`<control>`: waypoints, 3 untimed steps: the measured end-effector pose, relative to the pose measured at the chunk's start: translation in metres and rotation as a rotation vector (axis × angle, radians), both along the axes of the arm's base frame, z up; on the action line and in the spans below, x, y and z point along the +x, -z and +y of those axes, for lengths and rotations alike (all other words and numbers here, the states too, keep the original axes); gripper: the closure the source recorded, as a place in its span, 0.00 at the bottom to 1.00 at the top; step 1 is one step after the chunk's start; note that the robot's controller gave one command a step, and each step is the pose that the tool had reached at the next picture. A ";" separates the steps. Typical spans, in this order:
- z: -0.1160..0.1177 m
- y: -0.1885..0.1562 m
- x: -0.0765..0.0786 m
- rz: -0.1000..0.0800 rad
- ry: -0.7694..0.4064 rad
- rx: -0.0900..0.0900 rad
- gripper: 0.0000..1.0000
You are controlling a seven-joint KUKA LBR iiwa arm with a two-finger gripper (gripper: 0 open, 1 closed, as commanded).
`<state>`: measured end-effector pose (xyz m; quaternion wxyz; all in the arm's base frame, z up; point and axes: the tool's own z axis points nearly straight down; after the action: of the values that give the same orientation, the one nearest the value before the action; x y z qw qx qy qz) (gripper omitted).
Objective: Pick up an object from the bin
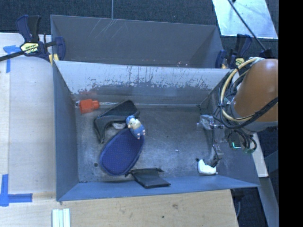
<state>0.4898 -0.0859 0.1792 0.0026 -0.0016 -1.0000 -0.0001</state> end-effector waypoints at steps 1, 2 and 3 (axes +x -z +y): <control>0.075 -0.048 0.024 -0.014 -0.134 0.002 0.00; 0.036 0.038 -0.009 -0.004 -0.283 0.000 0.00; 0.112 -0.001 0.020 -0.009 -0.444 0.001 0.00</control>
Offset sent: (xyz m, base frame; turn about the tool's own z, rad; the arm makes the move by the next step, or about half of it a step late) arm 0.0219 0.0716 0.0455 -0.1274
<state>0.5097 0.0261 0.1803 -0.0020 0.2188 -0.9758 0.0000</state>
